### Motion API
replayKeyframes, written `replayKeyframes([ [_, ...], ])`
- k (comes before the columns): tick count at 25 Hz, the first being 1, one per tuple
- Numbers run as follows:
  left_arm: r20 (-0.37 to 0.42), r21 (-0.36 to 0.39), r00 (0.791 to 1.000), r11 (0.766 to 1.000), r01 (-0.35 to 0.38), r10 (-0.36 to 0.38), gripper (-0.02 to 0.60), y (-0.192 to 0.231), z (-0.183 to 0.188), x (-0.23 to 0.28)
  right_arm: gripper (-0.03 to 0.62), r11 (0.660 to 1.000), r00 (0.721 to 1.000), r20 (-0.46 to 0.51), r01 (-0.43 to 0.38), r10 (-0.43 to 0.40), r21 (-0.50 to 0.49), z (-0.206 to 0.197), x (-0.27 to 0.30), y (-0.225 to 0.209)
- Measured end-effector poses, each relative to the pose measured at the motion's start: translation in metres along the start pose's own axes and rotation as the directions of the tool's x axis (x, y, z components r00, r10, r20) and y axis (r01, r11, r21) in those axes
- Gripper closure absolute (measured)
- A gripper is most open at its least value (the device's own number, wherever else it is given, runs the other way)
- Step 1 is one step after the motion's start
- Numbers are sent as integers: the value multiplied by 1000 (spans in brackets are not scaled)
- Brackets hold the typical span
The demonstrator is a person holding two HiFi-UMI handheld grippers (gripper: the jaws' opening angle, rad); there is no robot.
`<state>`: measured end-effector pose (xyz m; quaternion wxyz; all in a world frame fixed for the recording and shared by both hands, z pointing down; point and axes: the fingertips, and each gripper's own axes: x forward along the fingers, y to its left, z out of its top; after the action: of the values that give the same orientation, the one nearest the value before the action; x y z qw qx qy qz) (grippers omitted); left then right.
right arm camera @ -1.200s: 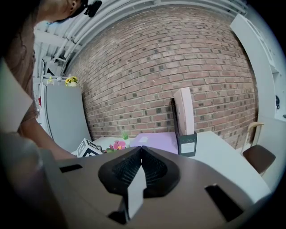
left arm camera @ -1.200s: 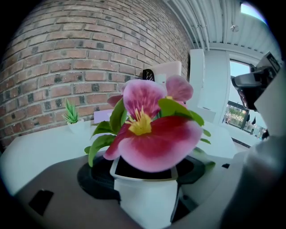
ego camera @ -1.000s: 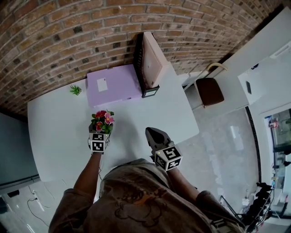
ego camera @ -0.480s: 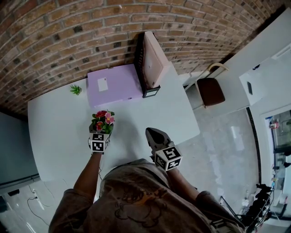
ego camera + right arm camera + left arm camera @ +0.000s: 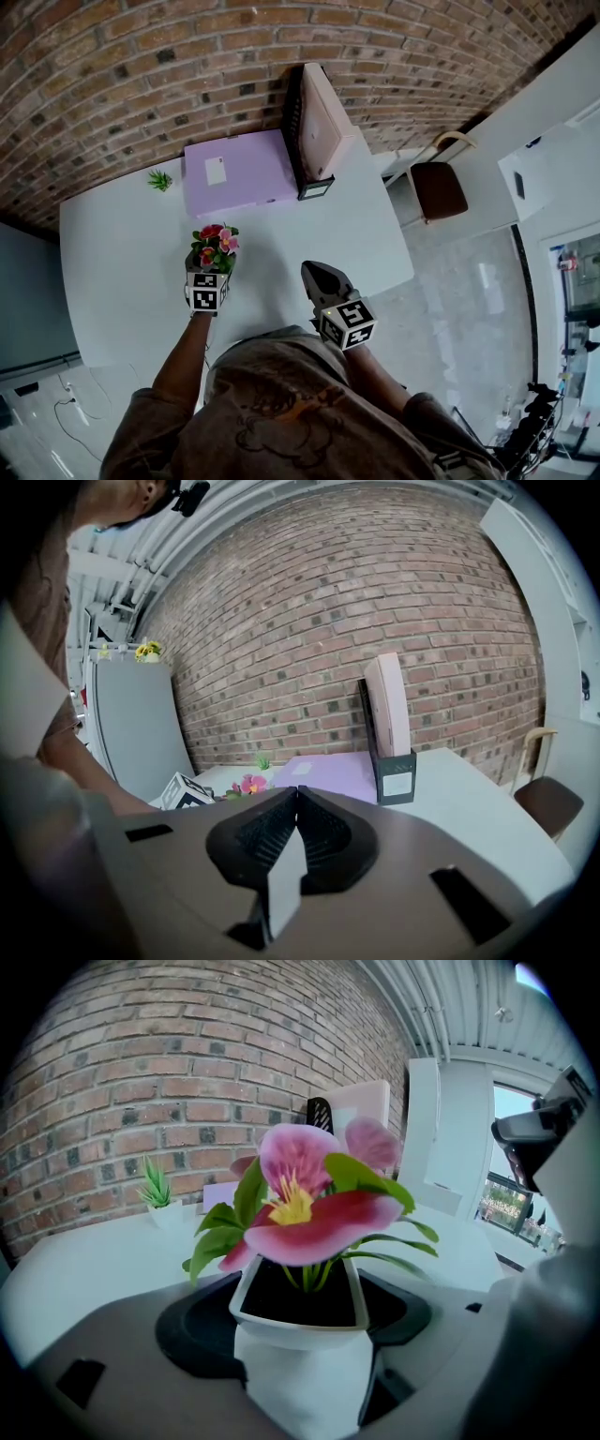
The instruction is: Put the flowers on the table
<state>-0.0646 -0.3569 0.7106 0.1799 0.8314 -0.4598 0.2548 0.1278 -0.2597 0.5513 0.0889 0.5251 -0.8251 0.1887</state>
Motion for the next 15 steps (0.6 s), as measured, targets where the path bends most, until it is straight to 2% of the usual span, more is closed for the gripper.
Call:
replayKeyframes([
  [9,-11,-7,1000,1000,-12,12,215,0,-7,-12,591,999,999,-2,-42,42,4,0,12,8],
  [15,12,-29,1000,1000,-8,8,215,-2,-1,-31,591,997,996,-7,-83,83,-1,1,20,20],
])
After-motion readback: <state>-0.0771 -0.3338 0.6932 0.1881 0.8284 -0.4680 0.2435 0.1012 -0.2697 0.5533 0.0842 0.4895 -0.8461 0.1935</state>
